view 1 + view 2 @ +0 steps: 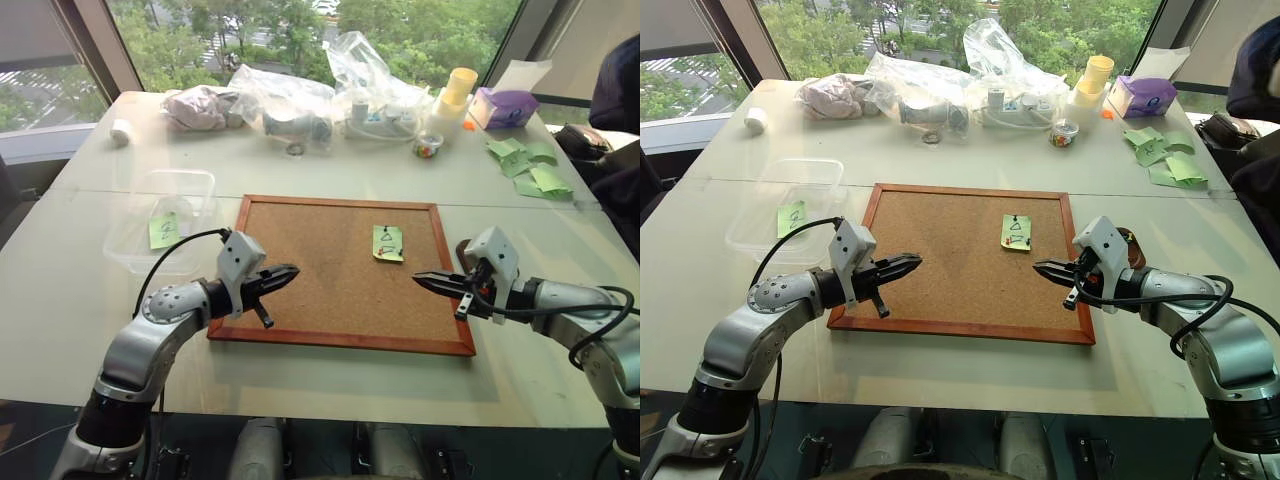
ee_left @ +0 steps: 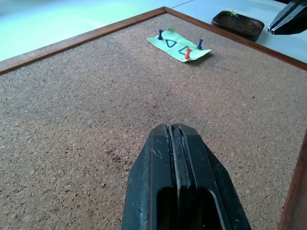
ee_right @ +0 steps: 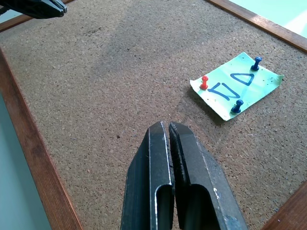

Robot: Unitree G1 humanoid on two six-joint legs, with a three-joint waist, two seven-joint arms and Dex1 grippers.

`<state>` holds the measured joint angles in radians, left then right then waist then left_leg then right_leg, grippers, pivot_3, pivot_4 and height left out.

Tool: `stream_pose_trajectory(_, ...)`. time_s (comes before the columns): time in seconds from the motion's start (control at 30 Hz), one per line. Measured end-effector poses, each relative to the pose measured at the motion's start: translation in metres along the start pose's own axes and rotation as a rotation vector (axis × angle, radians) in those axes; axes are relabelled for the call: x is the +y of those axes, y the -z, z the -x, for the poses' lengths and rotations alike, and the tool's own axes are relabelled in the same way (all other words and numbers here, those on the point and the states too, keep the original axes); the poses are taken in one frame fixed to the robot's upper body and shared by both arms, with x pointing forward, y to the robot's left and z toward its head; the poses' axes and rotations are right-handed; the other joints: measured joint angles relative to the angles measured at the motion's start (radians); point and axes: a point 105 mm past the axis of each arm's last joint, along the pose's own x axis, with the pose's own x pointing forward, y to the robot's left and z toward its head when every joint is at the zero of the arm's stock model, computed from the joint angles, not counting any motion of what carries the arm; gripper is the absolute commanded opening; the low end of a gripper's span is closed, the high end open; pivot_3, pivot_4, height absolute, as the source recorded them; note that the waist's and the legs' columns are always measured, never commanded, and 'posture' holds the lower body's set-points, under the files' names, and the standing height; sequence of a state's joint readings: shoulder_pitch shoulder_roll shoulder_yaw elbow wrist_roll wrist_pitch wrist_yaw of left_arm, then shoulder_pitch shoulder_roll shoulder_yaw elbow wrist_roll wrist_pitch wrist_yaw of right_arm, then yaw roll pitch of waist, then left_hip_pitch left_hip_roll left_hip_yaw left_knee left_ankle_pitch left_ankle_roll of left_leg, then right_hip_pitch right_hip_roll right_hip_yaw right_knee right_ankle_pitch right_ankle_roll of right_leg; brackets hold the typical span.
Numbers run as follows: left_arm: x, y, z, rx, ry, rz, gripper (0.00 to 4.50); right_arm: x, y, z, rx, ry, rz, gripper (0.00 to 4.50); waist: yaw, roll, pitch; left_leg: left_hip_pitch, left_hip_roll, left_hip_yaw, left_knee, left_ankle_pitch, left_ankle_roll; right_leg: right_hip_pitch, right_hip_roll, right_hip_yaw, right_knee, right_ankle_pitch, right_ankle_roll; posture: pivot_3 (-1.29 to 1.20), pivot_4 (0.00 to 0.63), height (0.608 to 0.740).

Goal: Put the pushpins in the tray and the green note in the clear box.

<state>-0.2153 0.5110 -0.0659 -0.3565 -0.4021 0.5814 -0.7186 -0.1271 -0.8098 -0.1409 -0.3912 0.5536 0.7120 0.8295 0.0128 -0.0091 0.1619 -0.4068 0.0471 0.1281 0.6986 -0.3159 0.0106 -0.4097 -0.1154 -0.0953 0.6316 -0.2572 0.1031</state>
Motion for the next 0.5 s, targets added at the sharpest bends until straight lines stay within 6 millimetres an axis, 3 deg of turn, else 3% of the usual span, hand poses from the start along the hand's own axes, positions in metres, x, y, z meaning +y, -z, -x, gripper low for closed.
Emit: stream_pose_trajectory(0.5, -0.0021, -0.007, -0.0044, -0.018, 0.025, -0.009, 0.0, -0.0002, -0.0001, 0.0, 0.0, 0.001, 0.001, 0.13, 0.0, 0.0, 0.0, 0.0, 0.0, 0.0, 0.0, 0.0, 0.0, 0.0, 0.0, 0.0, 0.0, 0.0, 0.0, 0.0, 0.15, 0.74)
